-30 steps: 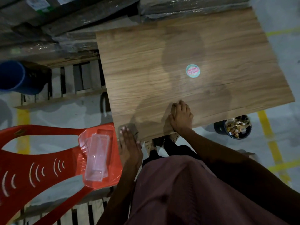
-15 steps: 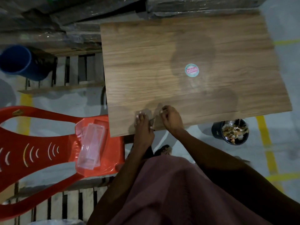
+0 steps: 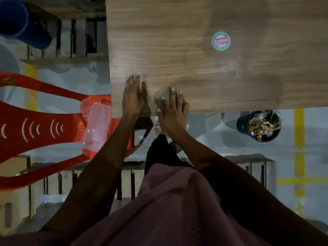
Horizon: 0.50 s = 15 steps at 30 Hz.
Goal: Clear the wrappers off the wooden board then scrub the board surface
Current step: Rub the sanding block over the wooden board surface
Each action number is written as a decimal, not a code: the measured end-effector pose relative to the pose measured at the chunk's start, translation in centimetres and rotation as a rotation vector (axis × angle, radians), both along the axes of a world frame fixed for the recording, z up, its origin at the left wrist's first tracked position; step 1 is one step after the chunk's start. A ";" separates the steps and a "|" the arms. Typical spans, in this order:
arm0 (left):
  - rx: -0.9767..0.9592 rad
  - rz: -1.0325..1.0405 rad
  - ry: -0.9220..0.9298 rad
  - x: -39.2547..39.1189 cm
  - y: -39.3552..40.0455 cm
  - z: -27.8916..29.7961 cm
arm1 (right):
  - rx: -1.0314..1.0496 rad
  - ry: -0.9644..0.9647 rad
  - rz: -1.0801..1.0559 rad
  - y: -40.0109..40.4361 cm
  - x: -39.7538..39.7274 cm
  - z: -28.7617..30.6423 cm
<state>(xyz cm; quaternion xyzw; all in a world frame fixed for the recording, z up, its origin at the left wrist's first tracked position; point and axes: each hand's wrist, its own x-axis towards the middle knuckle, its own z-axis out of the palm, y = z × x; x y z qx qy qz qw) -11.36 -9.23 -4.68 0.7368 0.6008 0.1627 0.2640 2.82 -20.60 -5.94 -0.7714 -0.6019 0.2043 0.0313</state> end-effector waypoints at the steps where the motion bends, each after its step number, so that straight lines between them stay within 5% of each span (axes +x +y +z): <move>1: 0.034 -0.066 0.029 0.2 0.4 -0.2 | -0.025 -0.010 -0.073 -0.2 0.5 0.0; 5: -0.012 -0.051 0.214 1.3 1.1 -1.0 | -0.070 -0.047 -0.175 -1.0 1.6 -0.1; 15: -0.014 -0.112 0.360 -0.1 1.9 -1.0 | 0.120 -0.026 0.177 -0.5 -0.9 -0.6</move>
